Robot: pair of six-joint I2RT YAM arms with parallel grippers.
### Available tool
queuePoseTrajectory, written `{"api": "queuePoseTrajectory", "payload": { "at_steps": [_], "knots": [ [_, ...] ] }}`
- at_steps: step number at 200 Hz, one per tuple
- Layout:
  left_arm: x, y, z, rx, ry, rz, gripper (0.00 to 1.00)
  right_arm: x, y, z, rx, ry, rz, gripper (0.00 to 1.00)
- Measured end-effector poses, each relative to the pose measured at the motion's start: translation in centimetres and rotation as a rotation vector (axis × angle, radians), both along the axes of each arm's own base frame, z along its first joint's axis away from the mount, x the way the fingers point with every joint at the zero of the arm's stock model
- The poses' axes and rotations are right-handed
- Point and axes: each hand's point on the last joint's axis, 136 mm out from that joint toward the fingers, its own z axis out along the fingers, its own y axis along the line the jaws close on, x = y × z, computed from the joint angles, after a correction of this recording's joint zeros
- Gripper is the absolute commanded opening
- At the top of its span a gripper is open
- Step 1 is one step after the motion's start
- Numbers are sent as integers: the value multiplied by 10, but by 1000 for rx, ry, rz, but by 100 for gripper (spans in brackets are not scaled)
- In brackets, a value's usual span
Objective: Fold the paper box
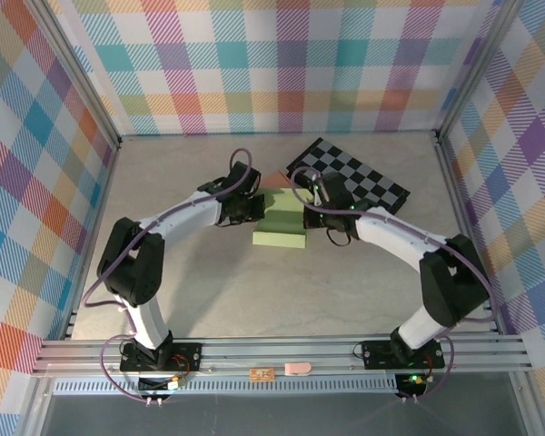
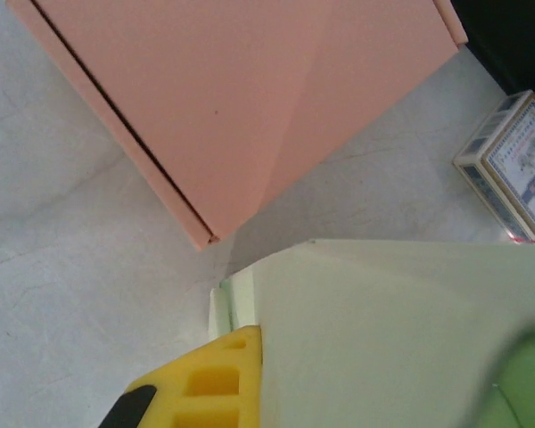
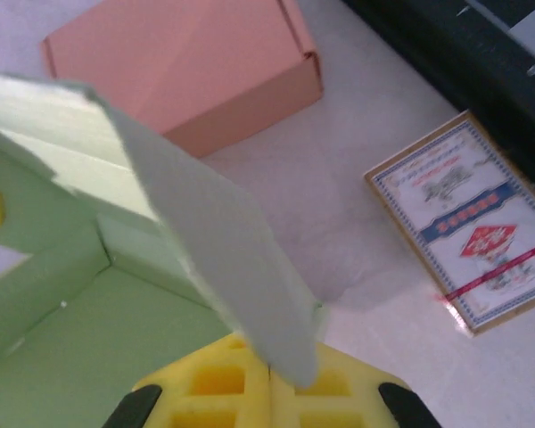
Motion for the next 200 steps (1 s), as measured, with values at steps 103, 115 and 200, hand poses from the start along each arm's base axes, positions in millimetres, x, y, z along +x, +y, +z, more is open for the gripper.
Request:
{"api": "queuePoseTrajectory", "payload": {
  "at_steps": [103, 115, 200],
  "knots": [
    [-32, -2, -3, -47, -187, -2, 0, -25, 3, -8, 10, -115, 33, 0],
    [-34, -2, -3, -48, -207, -1, 0, -25, 3, -9, 6, -122, 31, 1],
    [-51, 0, -6, -66, -292, 16, 0, -36, 4, -8, -15, -150, 20, 12]
  ]
}}
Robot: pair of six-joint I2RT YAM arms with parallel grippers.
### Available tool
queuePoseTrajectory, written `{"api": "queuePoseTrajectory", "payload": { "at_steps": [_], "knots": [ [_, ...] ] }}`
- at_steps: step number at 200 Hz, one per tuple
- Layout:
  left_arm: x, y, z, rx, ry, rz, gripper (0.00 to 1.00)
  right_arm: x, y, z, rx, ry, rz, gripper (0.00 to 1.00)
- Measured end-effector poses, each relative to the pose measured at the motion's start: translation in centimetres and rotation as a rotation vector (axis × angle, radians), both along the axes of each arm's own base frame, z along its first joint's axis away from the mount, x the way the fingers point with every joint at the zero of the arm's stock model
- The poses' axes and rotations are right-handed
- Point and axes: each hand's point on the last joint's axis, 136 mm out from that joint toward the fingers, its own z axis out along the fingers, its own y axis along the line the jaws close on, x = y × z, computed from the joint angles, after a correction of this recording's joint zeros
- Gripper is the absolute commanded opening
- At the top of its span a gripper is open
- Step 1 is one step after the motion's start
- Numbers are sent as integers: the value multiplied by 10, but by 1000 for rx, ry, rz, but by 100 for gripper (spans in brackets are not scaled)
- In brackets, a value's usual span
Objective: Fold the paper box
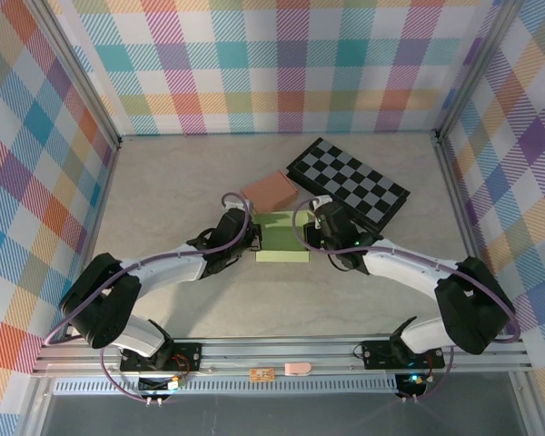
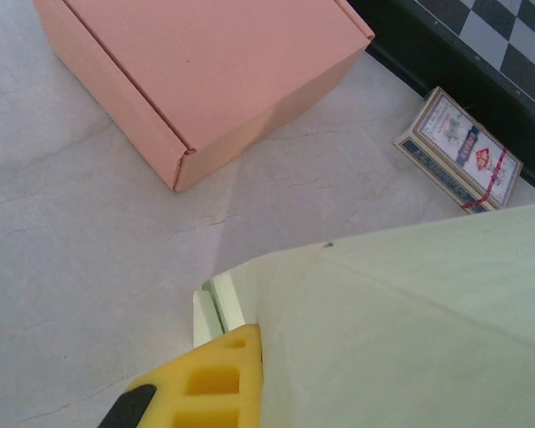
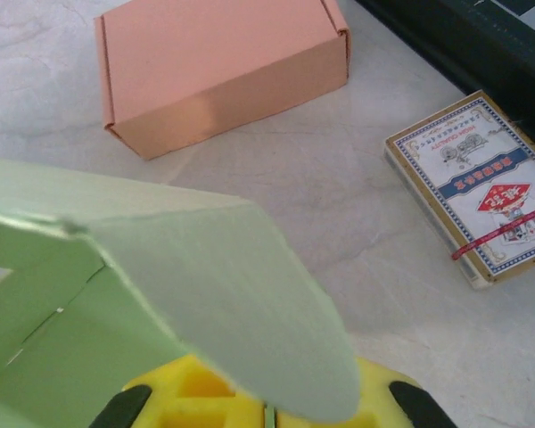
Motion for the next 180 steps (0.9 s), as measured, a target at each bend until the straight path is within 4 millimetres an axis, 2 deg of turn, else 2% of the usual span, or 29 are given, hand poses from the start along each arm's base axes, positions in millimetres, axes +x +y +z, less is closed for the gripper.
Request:
{"api": "queuePoseTrajectory", "payload": {
  "at_steps": [39, 101, 143, 157, 180],
  "knots": [
    [-5, -3, -1, -5, -20, 3, 0, -3, -1, 5, 23, 4, -13, 13],
    [-13, -7, -5, 7, -15, 11, 0, -13, -3, -4, 28, 70, -48, 9],
    [-13, -4, -5, 35, 6, 22, 0, -7, 1, 4, 37, 92, -74, 7],
    [-13, -4, -5, 32, 10, 26, 0, -8, 0, 2, 30, 101, -77, 9],
    [-14, -5, -5, 28, 13, 28, 0, -12, -2, -1, 29, 123, -88, 18]
  ]
}}
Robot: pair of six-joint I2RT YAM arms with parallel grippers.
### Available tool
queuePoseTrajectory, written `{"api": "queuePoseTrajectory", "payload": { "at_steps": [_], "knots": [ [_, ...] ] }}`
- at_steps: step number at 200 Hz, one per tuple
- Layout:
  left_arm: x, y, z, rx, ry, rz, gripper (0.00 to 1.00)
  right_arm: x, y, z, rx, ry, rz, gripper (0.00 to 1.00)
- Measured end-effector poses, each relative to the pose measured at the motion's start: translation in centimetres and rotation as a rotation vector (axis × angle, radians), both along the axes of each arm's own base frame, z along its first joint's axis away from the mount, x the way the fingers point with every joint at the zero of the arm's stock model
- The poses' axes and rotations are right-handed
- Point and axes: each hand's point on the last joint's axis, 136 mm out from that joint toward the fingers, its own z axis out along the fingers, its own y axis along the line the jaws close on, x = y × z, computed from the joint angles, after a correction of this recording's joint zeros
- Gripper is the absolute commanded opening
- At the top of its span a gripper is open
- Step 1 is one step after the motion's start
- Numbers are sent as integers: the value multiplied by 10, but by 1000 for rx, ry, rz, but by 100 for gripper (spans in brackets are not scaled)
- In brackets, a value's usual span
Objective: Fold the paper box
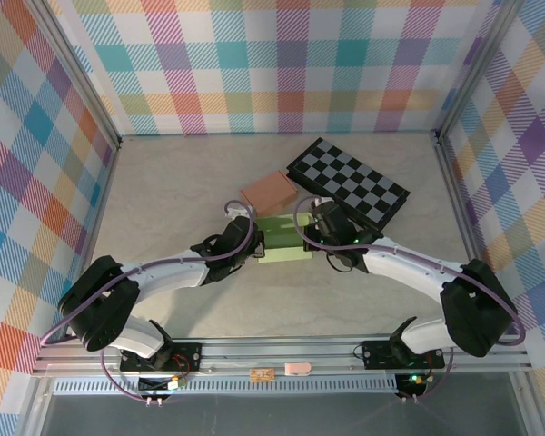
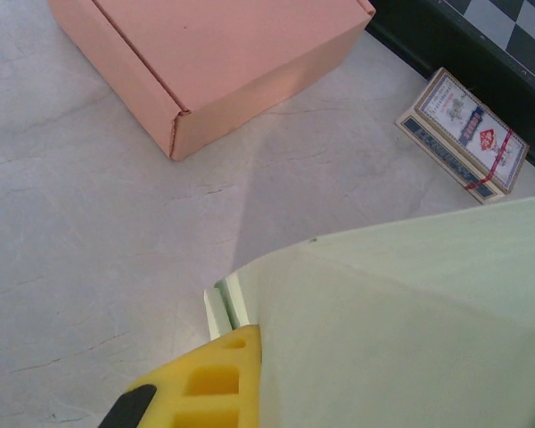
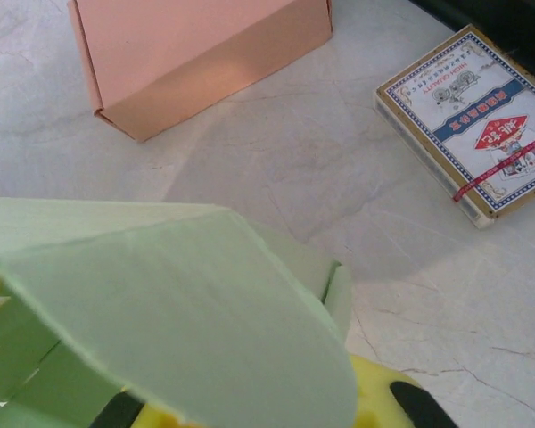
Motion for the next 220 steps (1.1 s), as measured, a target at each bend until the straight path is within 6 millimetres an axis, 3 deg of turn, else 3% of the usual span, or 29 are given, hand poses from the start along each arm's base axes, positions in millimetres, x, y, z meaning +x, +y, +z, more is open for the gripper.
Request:
{"api": "queuePoseTrajectory", "payload": {
  "at_steps": [37, 105, 126, 147, 186, 201, 220],
  "knots": [
    [-2, -2, -2, 13, -3, 2, 0, -19, -8, -1, 1, 38, 8, 33],
    [-4, -13, -3, 81, -18, 7, 0, -56, -18, 21, 85, 130, 27, 54],
    [-4, -14, -3, 98, -21, 13, 0, -69, -20, 36, 130, 166, 28, 62],
    [-5, -13, -3, 110, -22, 20, 0, -76, -21, 64, 202, 185, -3, 67],
    [-5, -12, -3, 121, -29, 30, 0, -67, -19, 128, 392, 238, -154, 58],
    [-6, -11, -3, 125, -30, 32, 0, -55, -22, 137, 453, 296, -249, 56],
    [-6, -11, -3, 127, -31, 38, 0, -37, -27, 134, 496, 397, -374, 55]
  ]
}}
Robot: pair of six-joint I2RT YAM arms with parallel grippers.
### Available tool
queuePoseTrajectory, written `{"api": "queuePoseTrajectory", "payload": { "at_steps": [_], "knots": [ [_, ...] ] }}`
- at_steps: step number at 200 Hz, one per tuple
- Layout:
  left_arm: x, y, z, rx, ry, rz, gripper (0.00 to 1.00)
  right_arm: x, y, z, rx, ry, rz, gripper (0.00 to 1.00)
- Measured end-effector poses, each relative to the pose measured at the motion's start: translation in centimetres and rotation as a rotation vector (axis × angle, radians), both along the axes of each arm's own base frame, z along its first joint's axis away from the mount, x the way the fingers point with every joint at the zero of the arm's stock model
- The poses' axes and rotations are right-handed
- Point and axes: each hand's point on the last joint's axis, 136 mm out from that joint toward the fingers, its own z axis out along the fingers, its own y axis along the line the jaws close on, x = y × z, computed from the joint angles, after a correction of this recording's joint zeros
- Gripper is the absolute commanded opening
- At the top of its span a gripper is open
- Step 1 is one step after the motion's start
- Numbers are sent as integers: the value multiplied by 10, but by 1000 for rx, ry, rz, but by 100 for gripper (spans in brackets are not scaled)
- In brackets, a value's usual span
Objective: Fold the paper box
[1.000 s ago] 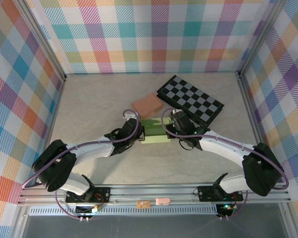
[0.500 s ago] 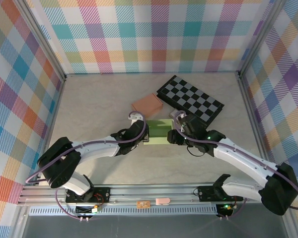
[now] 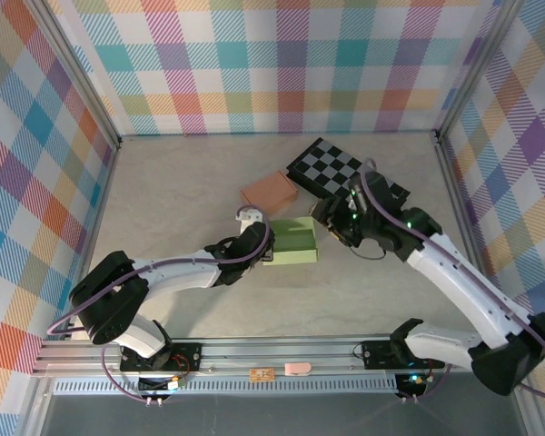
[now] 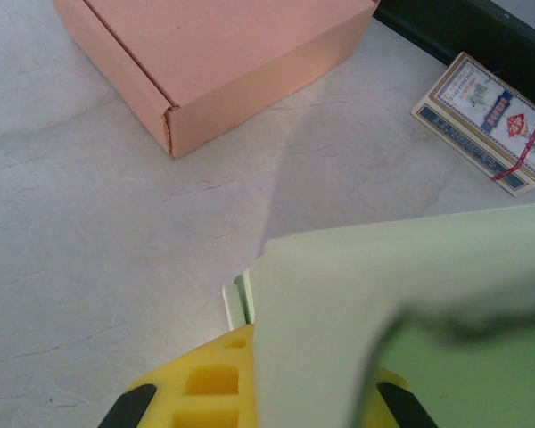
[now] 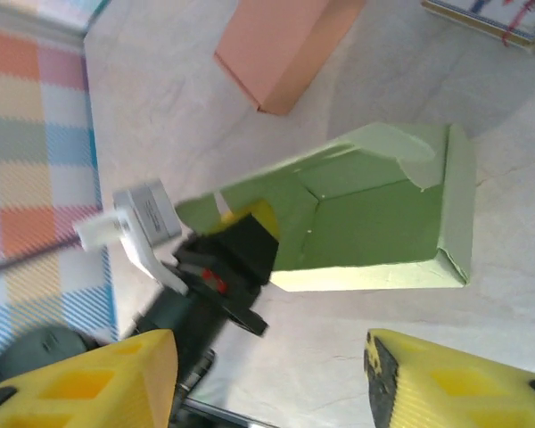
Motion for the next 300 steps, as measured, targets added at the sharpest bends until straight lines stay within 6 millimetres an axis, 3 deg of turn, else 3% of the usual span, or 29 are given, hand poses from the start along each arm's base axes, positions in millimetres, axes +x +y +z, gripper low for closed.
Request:
{"api": "queuePoseTrajectory", "payload": {
  "at_steps": [50, 111, 186, 229, 300],
  "knots": [
    [-4, -2, 0, 8, -4, 2, 0, 39, -12, -25, 90, 289, -179, 53],
    [-4, -6, 0, 22, -10, 4, 0, 29, 9, -31, 247, 506, -299, 52],
    [-3, -8, 0, 23, -10, 22, 0, 31, 50, -50, 314, 586, -346, 46],
    [-3, -8, 0, 28, -9, 30, 0, 34, 57, -67, 284, 602, -374, 41],
    [-3, -8, 0, 29, -8, 30, 0, 43, 57, -82, 263, 591, -406, 16]
  ]
}}
